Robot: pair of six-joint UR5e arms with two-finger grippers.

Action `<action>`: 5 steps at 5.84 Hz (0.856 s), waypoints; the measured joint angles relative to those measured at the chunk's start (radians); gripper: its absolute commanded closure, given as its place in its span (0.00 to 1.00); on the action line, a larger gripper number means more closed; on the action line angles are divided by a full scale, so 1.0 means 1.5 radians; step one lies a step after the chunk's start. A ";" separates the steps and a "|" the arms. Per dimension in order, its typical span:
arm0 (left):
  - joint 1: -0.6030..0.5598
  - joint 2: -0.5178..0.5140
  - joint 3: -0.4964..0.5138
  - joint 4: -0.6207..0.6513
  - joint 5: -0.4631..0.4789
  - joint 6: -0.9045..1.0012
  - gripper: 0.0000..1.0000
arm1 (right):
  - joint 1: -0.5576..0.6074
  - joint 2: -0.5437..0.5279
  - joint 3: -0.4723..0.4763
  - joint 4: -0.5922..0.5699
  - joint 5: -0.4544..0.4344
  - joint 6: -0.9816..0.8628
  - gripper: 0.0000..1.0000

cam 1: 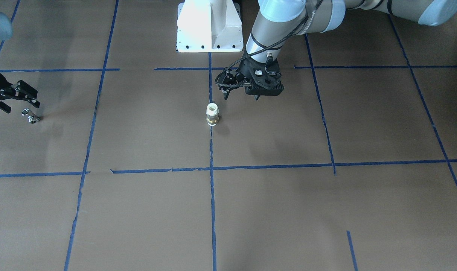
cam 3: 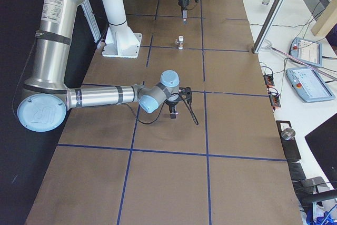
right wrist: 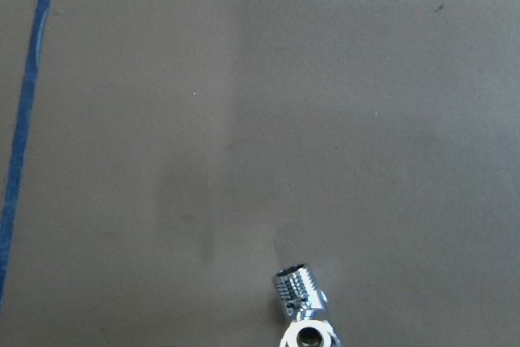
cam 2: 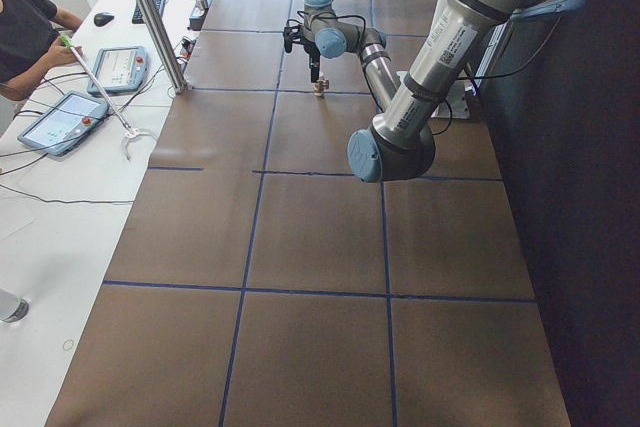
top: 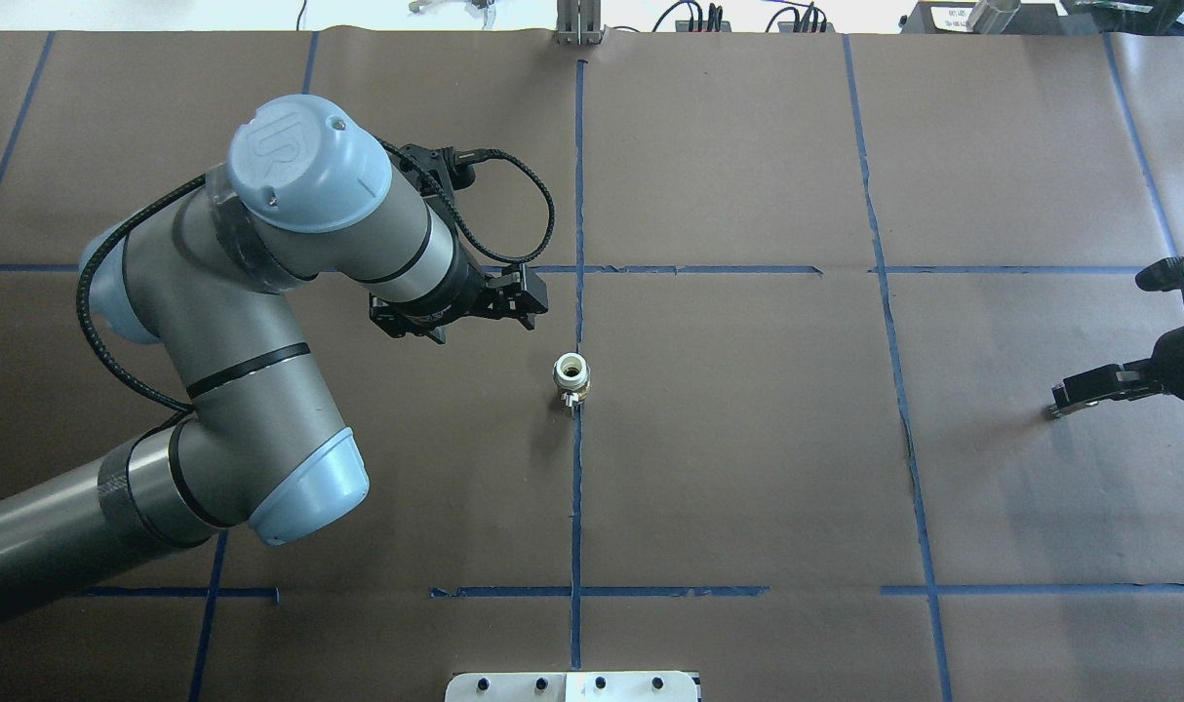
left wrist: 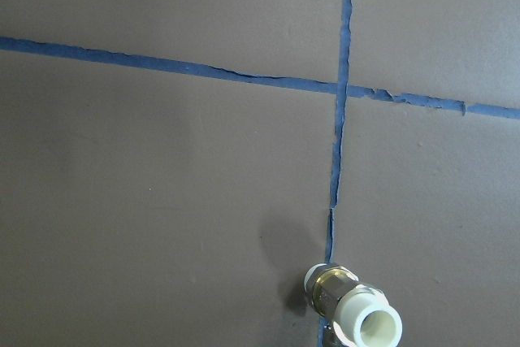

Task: Assemble PPR valve and pipe with both arms
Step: 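Grasp the chrome fitting with the right gripper while the left gripper hovers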

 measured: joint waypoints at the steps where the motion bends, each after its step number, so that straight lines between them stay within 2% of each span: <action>1: 0.000 0.002 -0.002 0.000 0.000 -0.001 0.00 | -0.009 0.000 -0.006 0.002 -0.010 0.001 0.21; 2: 0.000 0.002 -0.003 0.000 0.000 -0.003 0.00 | -0.016 0.001 -0.011 0.002 -0.024 0.001 0.36; 5: 0.000 0.003 -0.004 0.000 0.000 -0.004 0.00 | -0.023 0.004 -0.016 0.003 -0.039 0.003 0.55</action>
